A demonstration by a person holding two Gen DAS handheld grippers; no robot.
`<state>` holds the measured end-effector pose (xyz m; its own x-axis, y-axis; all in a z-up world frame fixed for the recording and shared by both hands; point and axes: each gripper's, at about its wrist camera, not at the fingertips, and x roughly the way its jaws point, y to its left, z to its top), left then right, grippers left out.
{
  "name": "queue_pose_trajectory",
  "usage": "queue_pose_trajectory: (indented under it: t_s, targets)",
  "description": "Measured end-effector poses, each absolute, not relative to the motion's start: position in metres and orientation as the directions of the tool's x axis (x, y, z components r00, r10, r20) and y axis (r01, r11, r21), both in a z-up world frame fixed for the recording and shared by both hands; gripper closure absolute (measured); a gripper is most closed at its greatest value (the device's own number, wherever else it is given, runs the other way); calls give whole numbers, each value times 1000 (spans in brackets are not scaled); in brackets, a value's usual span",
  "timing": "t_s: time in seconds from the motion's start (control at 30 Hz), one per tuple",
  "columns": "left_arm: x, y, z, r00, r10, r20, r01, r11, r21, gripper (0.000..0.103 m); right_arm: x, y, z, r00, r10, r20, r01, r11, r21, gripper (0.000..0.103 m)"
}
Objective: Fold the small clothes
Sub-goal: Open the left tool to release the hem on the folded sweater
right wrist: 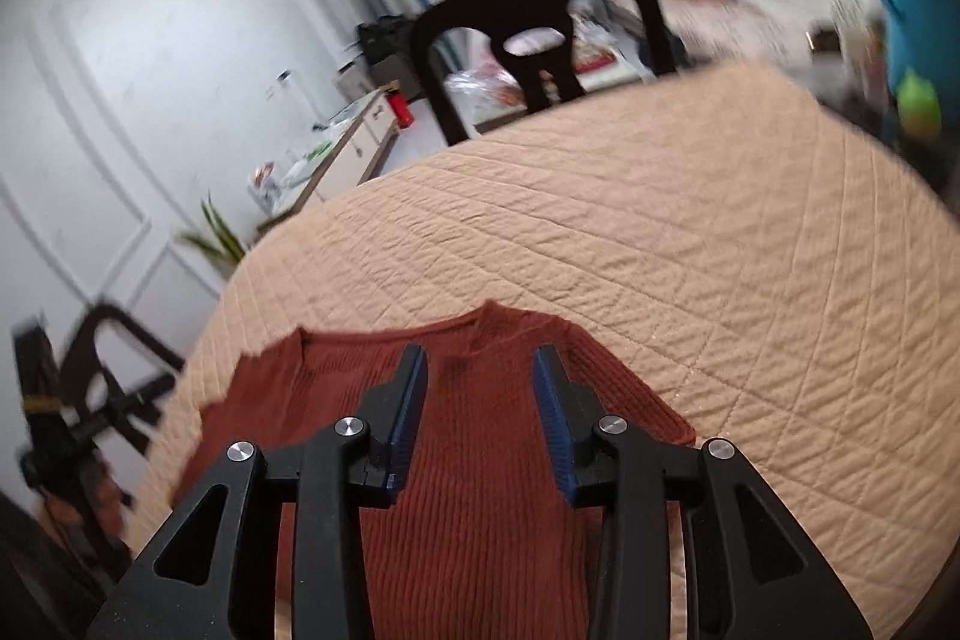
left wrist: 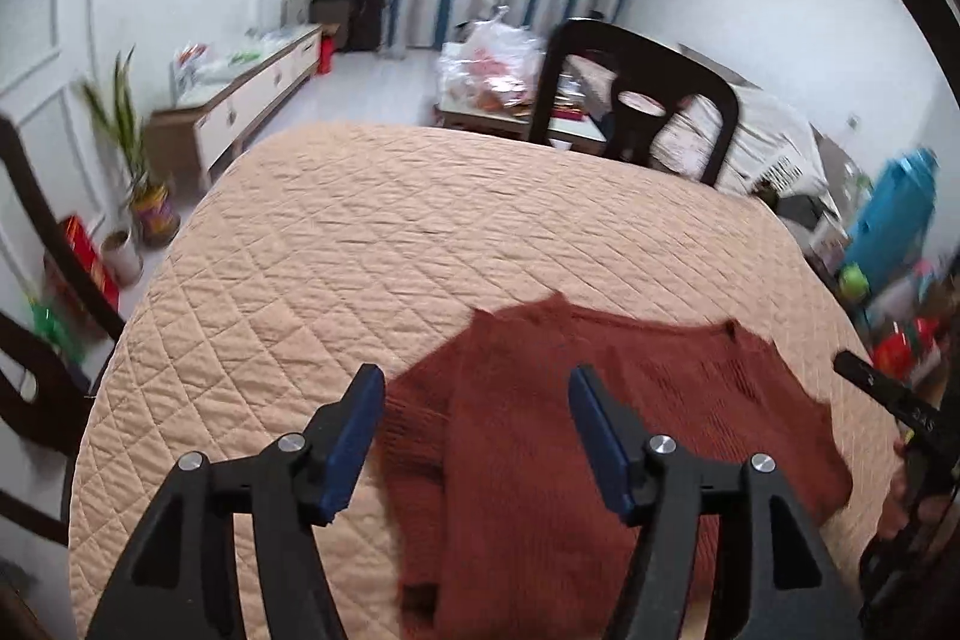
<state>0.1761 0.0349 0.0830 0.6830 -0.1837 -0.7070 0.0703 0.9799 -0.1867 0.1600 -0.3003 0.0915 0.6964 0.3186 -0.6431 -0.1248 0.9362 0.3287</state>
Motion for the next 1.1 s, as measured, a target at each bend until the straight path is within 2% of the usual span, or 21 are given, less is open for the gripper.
queue_pose_trajectory:
  t_s: [0.17,0.43,0.57,0.83,0.97,1.1]
  targets:
    - [161,11,69,645,-222,-731,158,975,-157,37,145,-272,86,671,310,-674,-204,951,233,65]
    - [144,-2,45,592,-189,-784,206,975,-79,37,122,-239,57,594,290,-750,-306,944,123,65]
    - [133,0,41,600,-176,-780,222,974,-50,37,120,-234,40,582,215,-785,-287,957,49,65]
    - [128,5,42,596,-193,-780,222,972,-71,37,114,-235,46,609,193,-769,-268,963,30,60]
    - [124,8,43,607,-192,-771,213,974,-74,37,98,-217,61,663,231,-713,-322,947,8,60]
    - [124,12,39,603,-179,-778,203,977,-67,37,97,-197,52,620,279,-733,-394,919,17,60]
